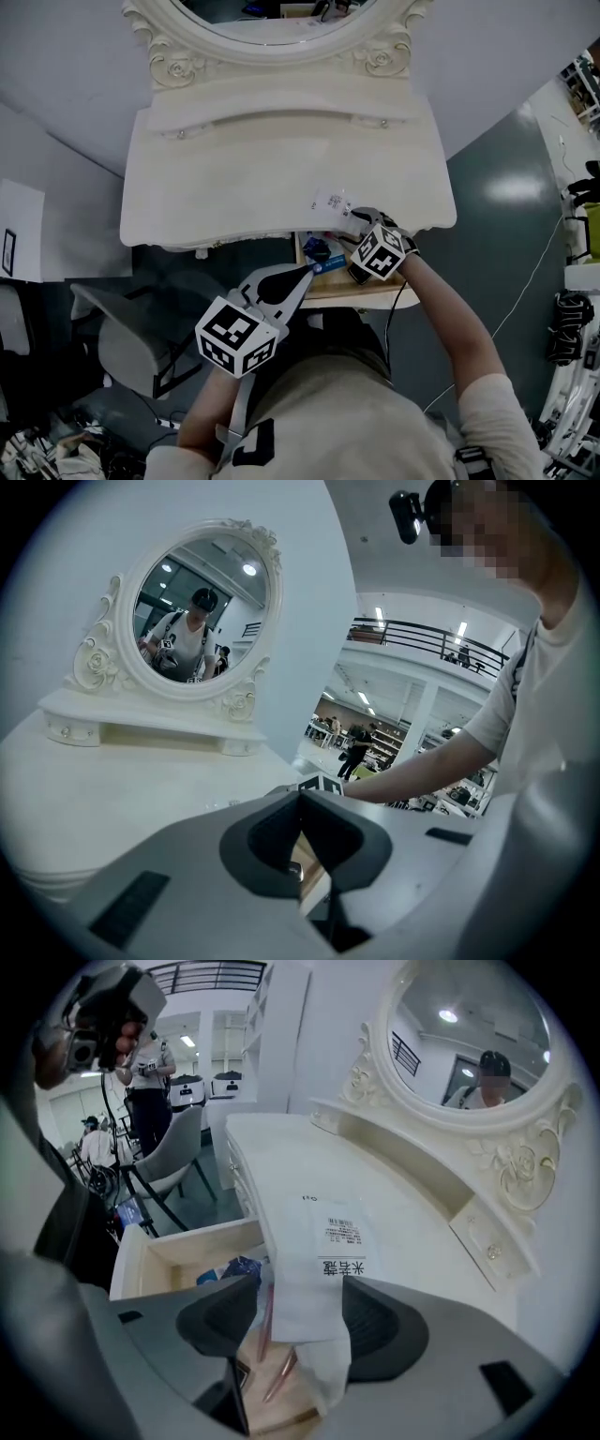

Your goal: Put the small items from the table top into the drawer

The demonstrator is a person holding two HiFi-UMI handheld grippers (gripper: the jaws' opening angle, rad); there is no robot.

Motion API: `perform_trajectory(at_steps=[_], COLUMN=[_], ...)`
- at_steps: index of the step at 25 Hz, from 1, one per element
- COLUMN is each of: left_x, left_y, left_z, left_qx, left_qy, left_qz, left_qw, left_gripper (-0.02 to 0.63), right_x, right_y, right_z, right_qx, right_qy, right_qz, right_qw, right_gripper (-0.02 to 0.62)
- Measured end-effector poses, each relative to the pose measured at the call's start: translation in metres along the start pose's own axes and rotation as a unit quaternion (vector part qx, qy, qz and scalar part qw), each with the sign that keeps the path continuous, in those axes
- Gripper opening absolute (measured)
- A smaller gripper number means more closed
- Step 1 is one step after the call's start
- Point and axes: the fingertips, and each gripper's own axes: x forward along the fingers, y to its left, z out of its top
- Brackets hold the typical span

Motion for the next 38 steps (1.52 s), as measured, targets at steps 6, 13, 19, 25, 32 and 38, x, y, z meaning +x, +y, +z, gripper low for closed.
perform_trajectory(at_steps=[6, 13, 19, 25, 32, 38], left_x=[-0.005, -0.01, -0.012, -0.009, -0.004, 0.001], left_y=[-0.005, -0.008, -0.009, -0.008, -0.006, -0.007], left_z=[-0.006, -0.01, -0.009, -0.006, -0.002, -0.002], left_qx=[0.003, 0.005, 0.005, 0.003, -0.001, 0.0], left_qy=[0.004, 0.005, 0.0, -0.007, -0.009, -0.007], left_qz=[0.0, 0.003, 0.006, 0.008, 0.006, 0.0], left_qw=[1.0, 1.0, 1.0, 0.9999, 0.9999, 1.0], left_gripper=[0.057, 0.057, 0.057, 0.057, 0.057, 0.057], right_x=[0.003, 0.005, 0.0, -0.004, -0.01, -0.016], right_y=[0.003, 0.003, 0.002, 0.007, 0.017, 0.024], right_z=[-0.005, -0.009, -0.01, -0.012, -0.008, -0.003], right_qx=[-0.046, -0.078, -0.087, -0.095, -0.085, -0.089], right_qy=[0.004, 0.017, 0.019, 0.014, 0.004, -0.011], right_qz=[-0.045, -0.084, -0.089, -0.083, -0.05, -0.036], right_qw=[0.998, 0.993, 0.992, 0.992, 0.995, 0.995], right_gripper=[0.272, 0.272, 0.242, 0.213, 0.195, 0.145])
